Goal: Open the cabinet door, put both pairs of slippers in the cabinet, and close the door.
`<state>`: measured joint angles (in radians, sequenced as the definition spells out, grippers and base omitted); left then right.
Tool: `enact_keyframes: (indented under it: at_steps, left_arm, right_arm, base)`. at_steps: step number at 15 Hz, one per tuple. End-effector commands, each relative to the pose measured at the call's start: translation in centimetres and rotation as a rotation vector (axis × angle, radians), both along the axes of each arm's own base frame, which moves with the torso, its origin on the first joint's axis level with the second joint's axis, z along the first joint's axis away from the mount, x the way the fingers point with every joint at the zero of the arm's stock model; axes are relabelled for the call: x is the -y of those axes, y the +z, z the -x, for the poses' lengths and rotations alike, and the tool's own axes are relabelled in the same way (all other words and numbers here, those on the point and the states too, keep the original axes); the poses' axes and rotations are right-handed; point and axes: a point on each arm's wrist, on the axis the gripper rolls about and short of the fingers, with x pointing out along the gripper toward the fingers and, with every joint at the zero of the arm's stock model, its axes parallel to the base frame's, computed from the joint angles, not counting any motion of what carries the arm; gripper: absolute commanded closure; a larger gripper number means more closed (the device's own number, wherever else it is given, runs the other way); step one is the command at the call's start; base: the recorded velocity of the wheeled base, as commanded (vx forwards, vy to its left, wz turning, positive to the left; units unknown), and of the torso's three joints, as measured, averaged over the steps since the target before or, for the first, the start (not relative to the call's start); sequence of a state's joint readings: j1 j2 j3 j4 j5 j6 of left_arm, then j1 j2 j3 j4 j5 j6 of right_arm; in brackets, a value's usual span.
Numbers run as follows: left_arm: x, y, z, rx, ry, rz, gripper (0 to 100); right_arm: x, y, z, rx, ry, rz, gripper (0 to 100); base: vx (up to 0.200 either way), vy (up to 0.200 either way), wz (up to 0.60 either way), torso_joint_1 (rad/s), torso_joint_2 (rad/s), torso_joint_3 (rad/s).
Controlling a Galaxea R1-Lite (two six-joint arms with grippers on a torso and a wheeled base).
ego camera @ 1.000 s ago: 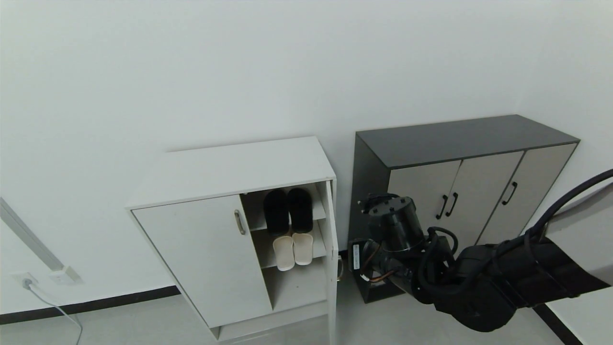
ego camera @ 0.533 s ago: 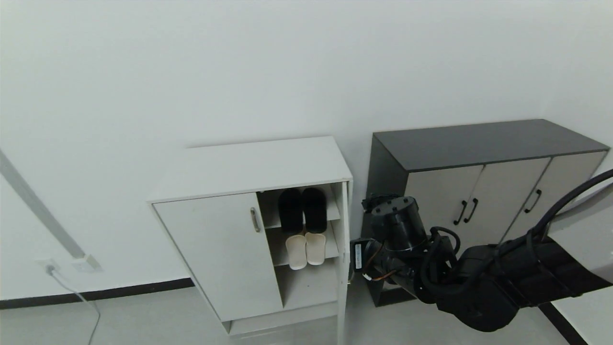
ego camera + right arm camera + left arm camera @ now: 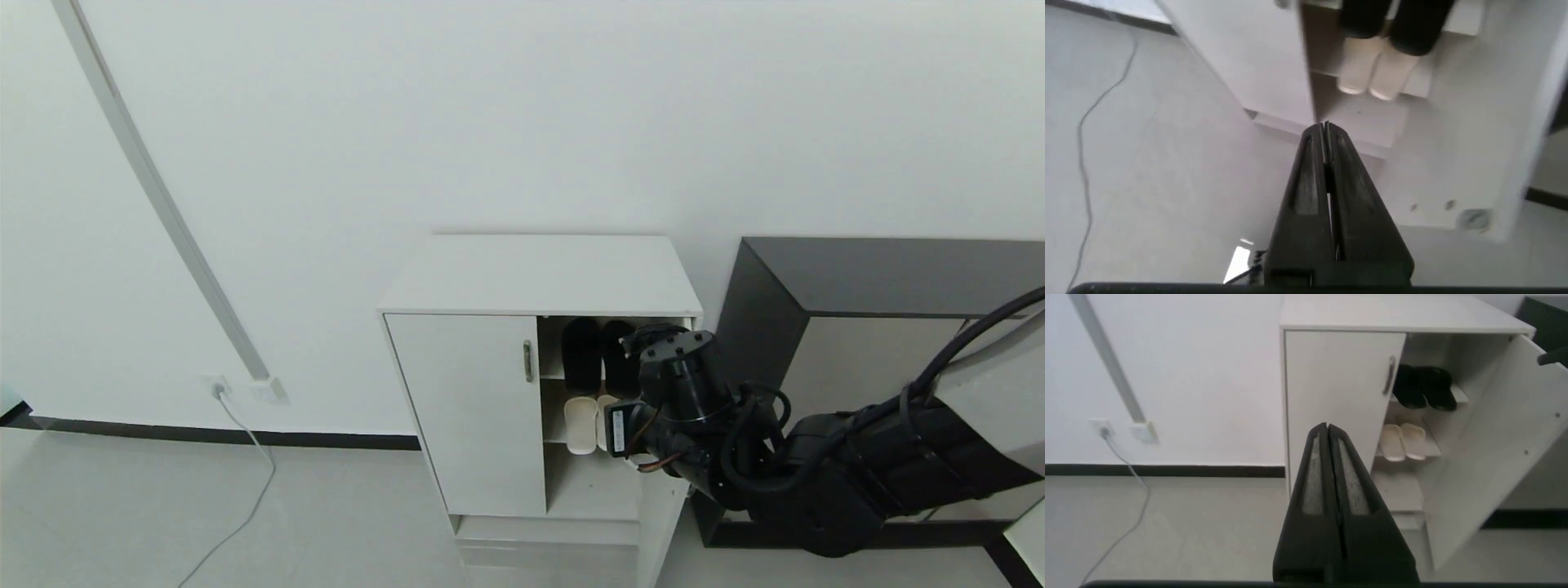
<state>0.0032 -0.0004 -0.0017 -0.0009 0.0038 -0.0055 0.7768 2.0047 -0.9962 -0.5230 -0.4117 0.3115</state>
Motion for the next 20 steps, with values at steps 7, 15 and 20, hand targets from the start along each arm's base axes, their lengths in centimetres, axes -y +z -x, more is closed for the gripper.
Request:
enact_keyframes:
  at_steps: [7,15,20]
  left_arm:
    - [0.0,0.0,0.0,-0.001,-0.001,-0.001,100]
    - [0.0,0.0,0.0,-0.001,-0.001,0.001,100]
    - [0.0,0.0,0.0,-0.001,-0.001,0.001,100]
  right_arm:
    - [4.5,-0.7,-3.9,0.048,-0.229,0.208,100]
    - [6.2,-3.4,-6.3,-0.014,-0.314,0.298,100]
    - [6.6,-4.3,-6.9,-0.034,-0.303,0.301,100]
  base:
    - [0.0,0.0,0.0,0.0,0.0,0.0]
    - [0.0,0.0,0.0,0.0,0.0,0.0]
    - [0.0,0.0,0.0,0.0,0.0,0.0]
